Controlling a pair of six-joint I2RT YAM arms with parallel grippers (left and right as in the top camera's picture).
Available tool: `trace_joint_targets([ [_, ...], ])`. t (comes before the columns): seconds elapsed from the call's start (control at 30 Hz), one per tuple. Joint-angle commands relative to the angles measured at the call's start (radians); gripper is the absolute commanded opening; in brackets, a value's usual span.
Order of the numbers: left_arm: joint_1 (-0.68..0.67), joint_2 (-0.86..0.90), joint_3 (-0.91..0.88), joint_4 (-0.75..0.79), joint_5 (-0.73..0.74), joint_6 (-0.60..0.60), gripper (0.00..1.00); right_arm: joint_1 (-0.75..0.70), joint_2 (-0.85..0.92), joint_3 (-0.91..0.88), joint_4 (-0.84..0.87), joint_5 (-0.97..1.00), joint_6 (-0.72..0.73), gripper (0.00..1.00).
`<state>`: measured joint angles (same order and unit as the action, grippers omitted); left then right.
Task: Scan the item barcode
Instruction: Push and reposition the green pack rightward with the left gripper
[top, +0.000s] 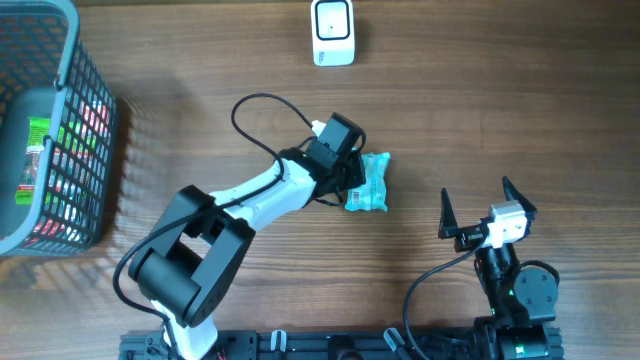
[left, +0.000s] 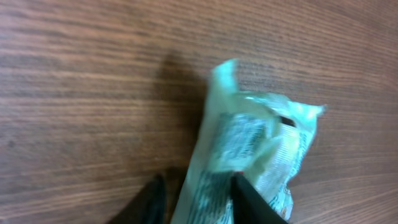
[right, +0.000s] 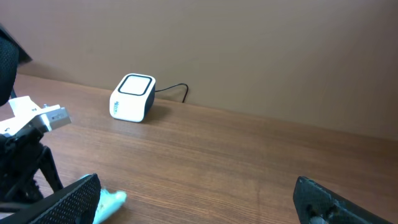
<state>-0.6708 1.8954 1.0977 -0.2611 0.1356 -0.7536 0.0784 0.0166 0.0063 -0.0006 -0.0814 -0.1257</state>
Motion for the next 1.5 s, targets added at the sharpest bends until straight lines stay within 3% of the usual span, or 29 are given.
trace_joint_targets([
  [0.0,-0.01,0.022,0.006,-0.028,-0.014,-0.014,0.36,-0.003,-0.003,-0.001,0.003,0.009,-0.005,1.0],
  [0.17,-0.019,0.024,0.006,-0.075,-0.013,-0.014,0.18,-0.003,-0.003,-0.001,0.003,0.01,-0.005,1.0],
  [0.33,-0.042,0.024,0.006,-0.052,0.051,-0.061,0.13,-0.003,-0.003,-0.001,0.003,0.009,-0.005,1.0],
  [0.4,-0.039,0.024,0.006,-0.026,0.058,-0.078,0.17,-0.003,-0.003,-0.001,0.003,0.009,-0.005,1.0],
  [0.43,-0.034,0.023,0.007,-0.014,0.058,-0.077,0.32,-0.003,-0.003,-0.001,0.003,0.009,-0.005,1.0],
  [0.53,0.012,0.007,0.036,-0.031,0.068,-0.05,0.4,-0.003,-0.003,-0.001,0.003,0.009,-0.005,1.0],
  [0.8,0.047,-0.001,0.071,-0.256,0.127,0.095,0.38,-0.003,-0.003,-0.001,0.003,0.009,-0.005,1.0],
  [0.87,0.026,-0.001,0.057,-0.257,0.105,0.103,0.37,-0.003,-0.003,-0.001,0.003,0.009,-0.005,1.0],
  [1.03,-0.034,-0.001,0.042,-0.24,0.032,0.103,0.21,-0.003,-0.003,-0.001,0.003,0.009,-0.005,1.0],
  [1.23,-0.076,-0.001,0.042,-0.138,0.076,0.103,0.28,-0.003,-0.003,-0.001,0.003,0.009,-0.005,1.0],
  [1.47,-0.078,-0.001,0.042,-0.094,0.092,0.084,0.25,-0.003,-0.003,-0.001,0.003,0.009,-0.005,1.0],
])
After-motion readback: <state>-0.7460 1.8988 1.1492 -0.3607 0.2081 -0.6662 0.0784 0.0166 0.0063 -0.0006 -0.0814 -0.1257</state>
